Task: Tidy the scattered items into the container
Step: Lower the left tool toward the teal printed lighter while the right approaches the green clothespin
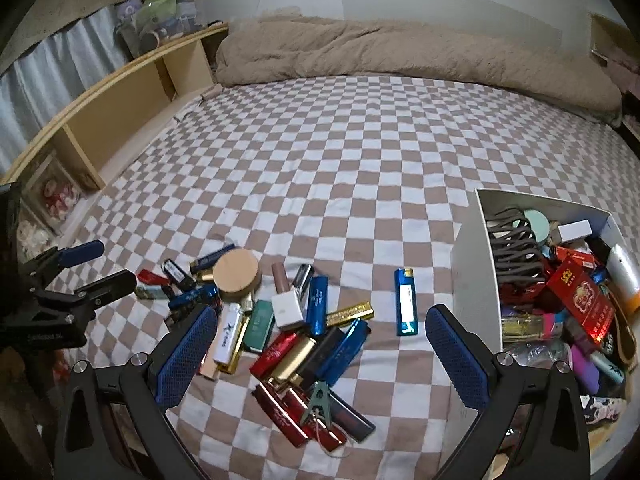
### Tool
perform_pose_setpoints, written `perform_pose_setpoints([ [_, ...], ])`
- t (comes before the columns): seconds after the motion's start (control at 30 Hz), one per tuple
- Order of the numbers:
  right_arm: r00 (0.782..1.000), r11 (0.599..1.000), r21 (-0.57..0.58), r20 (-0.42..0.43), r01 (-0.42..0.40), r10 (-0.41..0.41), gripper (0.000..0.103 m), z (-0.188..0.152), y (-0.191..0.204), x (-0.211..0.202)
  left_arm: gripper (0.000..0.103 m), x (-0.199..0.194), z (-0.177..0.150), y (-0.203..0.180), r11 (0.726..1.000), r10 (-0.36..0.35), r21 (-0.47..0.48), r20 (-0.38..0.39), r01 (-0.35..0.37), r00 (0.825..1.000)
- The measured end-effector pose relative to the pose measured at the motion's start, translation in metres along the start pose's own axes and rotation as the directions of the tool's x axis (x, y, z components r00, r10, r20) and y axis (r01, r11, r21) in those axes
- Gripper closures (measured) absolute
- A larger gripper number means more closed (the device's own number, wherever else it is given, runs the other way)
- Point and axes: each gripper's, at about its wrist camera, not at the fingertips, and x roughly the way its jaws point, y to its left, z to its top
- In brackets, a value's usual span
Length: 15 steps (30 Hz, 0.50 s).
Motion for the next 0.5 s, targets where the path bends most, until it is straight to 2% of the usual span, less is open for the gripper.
perform_pose_setpoints([
  [0.27,0.999,0.998,-0.060,-0.039,-0.006,0.004,0.000,-0.013,0.008,0.018,0.000,0.022,-0.018,0.023,0.999,-0.037,-0.039,-0.025,0.036,0.999],
  [0.37,0.999,0.998,-0.060,-0.029,-0.031,0.030,0.000,-0.020,0.009,0.022,0.000,0.024,-0.023,0.030,0.999,-0.022,-0.041,0.000,0.022,1.000],
  [0.5,0.999,0.996,-0.083,-0.011,-0.039,0.038,0.000,-0.026,0.011,0.025,0.001,0.033,-0.030,0.043,0.999,0.002,-0.051,-0.011,-0.003,1.000],
])
